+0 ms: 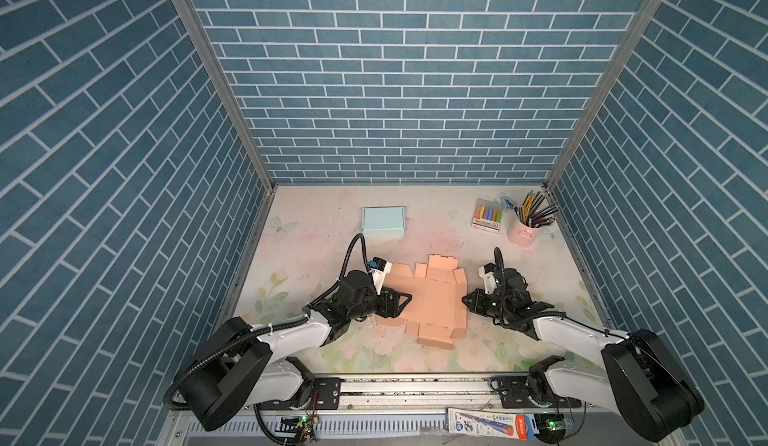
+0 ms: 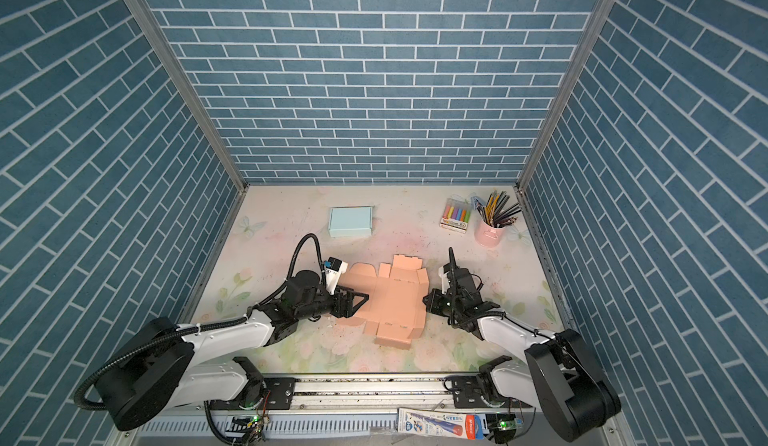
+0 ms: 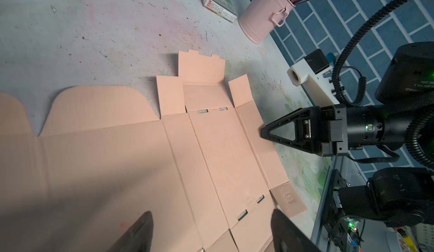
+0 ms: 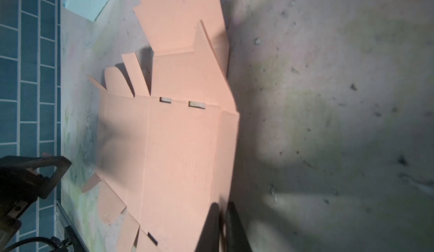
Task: Fold the paper box
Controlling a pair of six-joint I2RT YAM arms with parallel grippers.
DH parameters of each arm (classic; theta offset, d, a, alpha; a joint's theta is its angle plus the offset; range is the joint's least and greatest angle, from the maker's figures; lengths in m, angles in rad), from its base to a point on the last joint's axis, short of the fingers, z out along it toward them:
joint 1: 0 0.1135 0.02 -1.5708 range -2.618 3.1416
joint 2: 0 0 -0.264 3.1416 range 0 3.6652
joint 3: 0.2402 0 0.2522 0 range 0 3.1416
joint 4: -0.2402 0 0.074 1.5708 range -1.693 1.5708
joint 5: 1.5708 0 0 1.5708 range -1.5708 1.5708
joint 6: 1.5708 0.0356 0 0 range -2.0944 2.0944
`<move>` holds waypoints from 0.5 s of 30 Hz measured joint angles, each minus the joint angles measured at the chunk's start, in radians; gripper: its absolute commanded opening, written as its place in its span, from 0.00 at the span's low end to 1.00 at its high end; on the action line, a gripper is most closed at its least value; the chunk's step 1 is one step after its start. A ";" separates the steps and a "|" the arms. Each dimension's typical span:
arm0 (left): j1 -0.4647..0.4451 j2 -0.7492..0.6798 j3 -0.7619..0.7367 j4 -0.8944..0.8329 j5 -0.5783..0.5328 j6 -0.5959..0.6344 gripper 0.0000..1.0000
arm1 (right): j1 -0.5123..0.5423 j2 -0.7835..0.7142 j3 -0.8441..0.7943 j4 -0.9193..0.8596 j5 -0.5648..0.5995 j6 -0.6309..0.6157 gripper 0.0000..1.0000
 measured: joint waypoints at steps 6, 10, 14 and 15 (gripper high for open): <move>0.000 -0.019 0.000 -0.022 -0.017 0.001 0.79 | 0.000 -0.002 0.000 0.001 -0.029 -0.019 0.07; 0.000 -0.043 0.001 -0.048 -0.032 0.002 0.79 | 0.000 0.017 0.026 -0.019 -0.049 -0.047 0.07; 0.000 -0.045 0.001 -0.067 -0.039 0.002 0.79 | 0.000 0.091 0.102 -0.039 -0.064 -0.087 0.09; 0.000 -0.046 0.001 -0.071 -0.042 0.002 0.79 | 0.000 0.110 0.120 -0.039 -0.068 -0.092 0.11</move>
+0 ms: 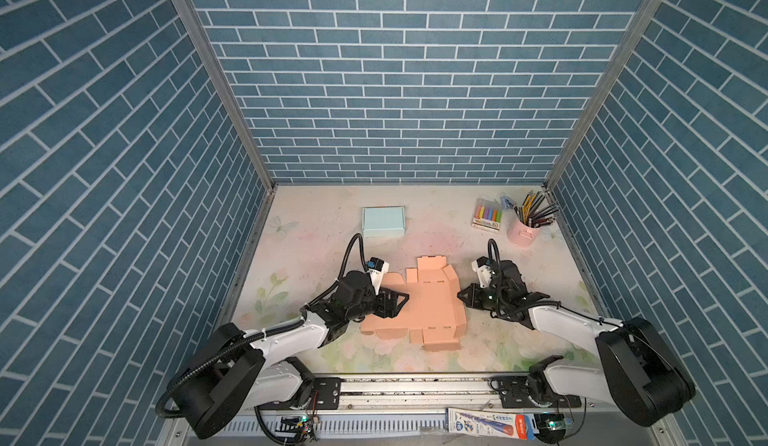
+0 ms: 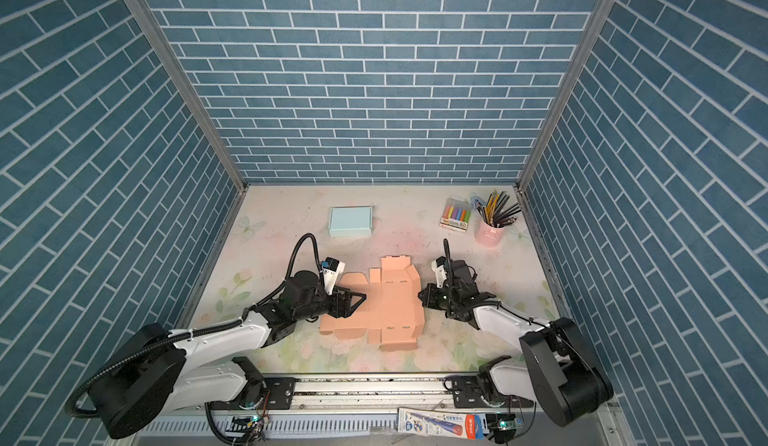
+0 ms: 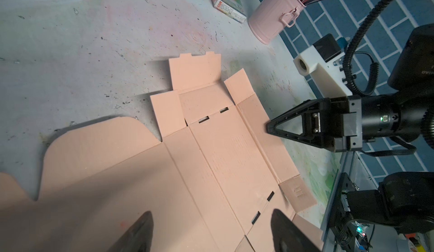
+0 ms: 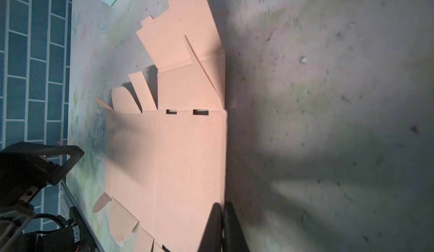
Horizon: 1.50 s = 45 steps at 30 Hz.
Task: Fold the paper box
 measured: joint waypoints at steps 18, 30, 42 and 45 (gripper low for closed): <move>0.000 -0.012 0.035 -0.040 -0.009 0.003 0.79 | 0.000 0.076 -0.041 0.094 -0.054 -0.005 0.30; 0.000 -0.021 0.035 -0.051 -0.013 0.003 0.79 | 0.000 0.116 -0.045 0.169 -0.082 0.015 0.16; -0.001 -0.027 0.037 -0.052 -0.012 0.013 0.22 | 0.017 0.043 -0.025 0.099 -0.087 -0.006 0.07; -0.002 -0.027 0.044 -0.058 -0.014 0.013 0.16 | 0.047 0.016 0.003 0.068 -0.076 -0.023 0.06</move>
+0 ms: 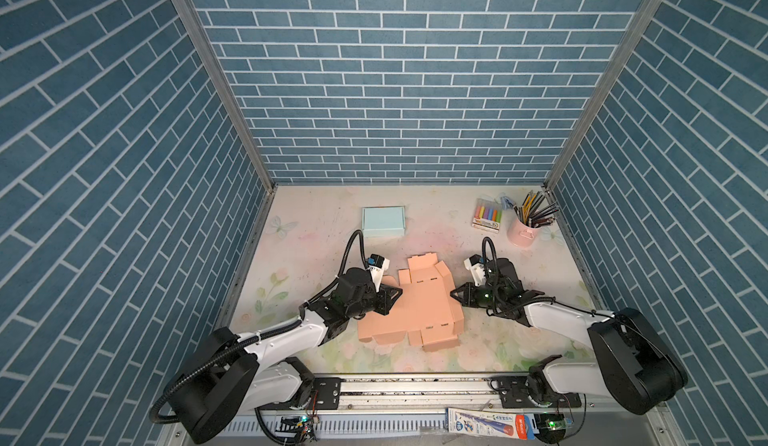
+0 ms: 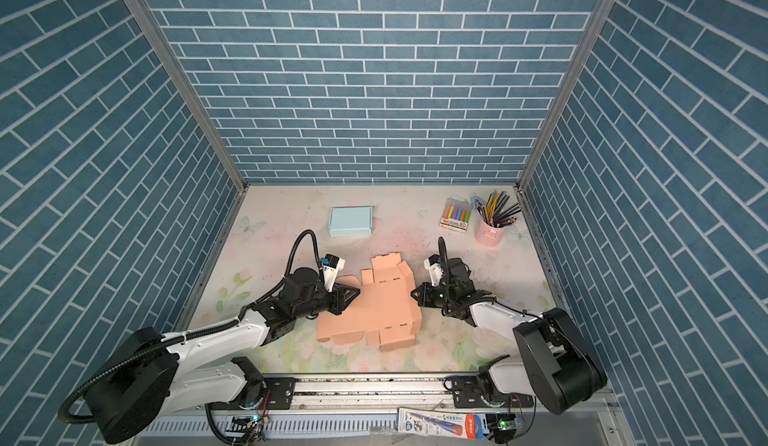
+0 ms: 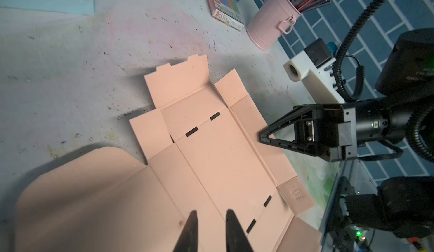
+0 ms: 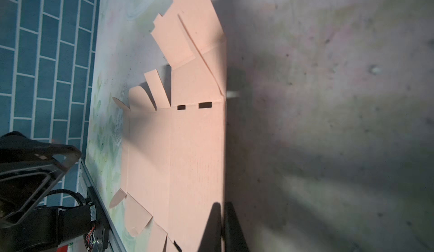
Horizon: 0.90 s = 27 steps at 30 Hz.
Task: Fold the paper box
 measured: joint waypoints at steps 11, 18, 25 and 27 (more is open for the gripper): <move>0.001 0.028 0.063 -0.015 -0.018 0.021 0.00 | 0.132 -0.008 0.096 -0.068 0.073 -0.024 0.01; 0.045 0.050 0.097 -0.029 -0.021 0.032 0.00 | 0.168 -0.008 0.121 -0.074 0.111 -0.026 0.00; 0.081 0.122 0.140 -0.029 -0.020 0.033 0.00 | 0.190 -0.008 0.127 -0.077 0.130 -0.026 0.00; 0.088 0.142 0.155 -0.027 -0.018 0.034 0.00 | 0.196 -0.008 0.129 -0.077 0.132 -0.026 0.00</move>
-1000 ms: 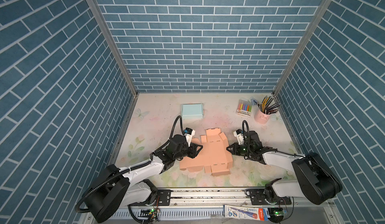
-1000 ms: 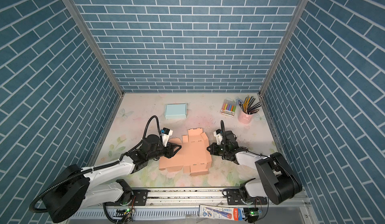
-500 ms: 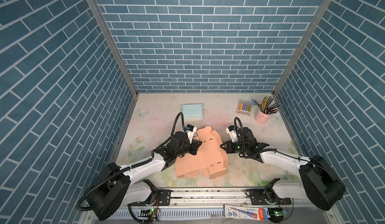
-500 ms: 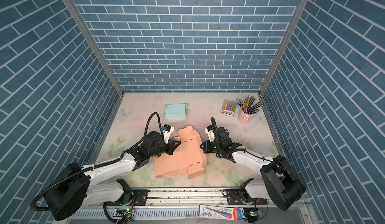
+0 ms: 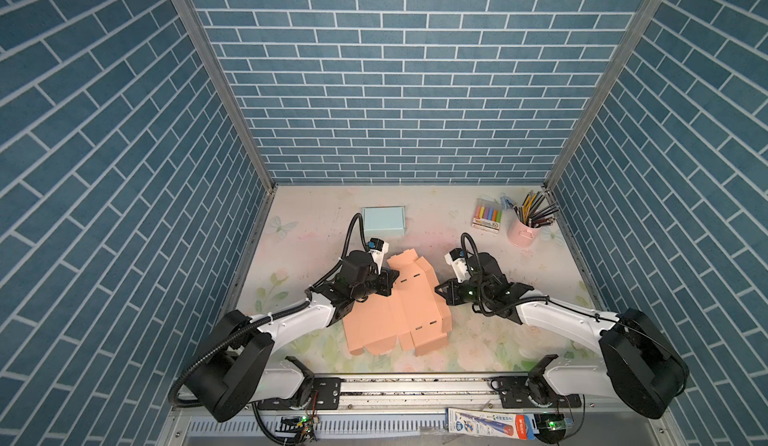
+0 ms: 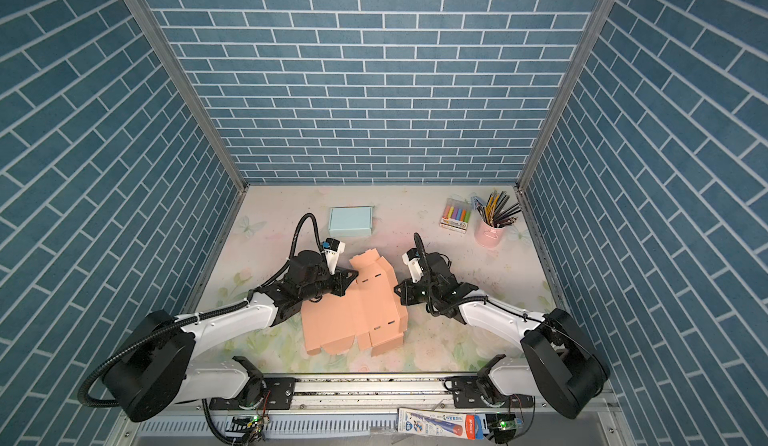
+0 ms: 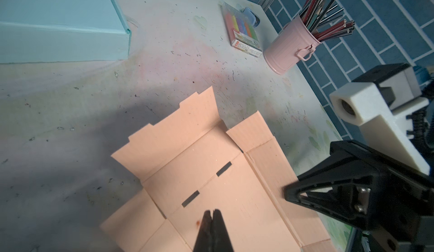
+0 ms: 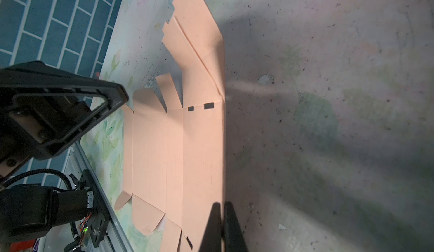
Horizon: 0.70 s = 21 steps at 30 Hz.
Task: Fold the paper box
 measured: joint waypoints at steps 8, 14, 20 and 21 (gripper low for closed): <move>0.013 0.070 0.044 0.011 -0.007 0.002 0.00 | 0.023 -0.001 0.000 -0.001 0.008 -0.002 0.00; 0.014 0.125 0.098 0.015 -0.022 0.009 0.00 | 0.033 -0.002 0.000 0.002 0.008 -0.019 0.00; 0.021 0.183 0.138 0.030 -0.020 0.015 0.00 | 0.042 -0.002 0.000 0.002 0.014 -0.023 0.00; 0.022 0.190 0.145 0.031 -0.017 0.016 0.00 | 0.043 -0.002 0.000 0.003 0.015 -0.023 0.00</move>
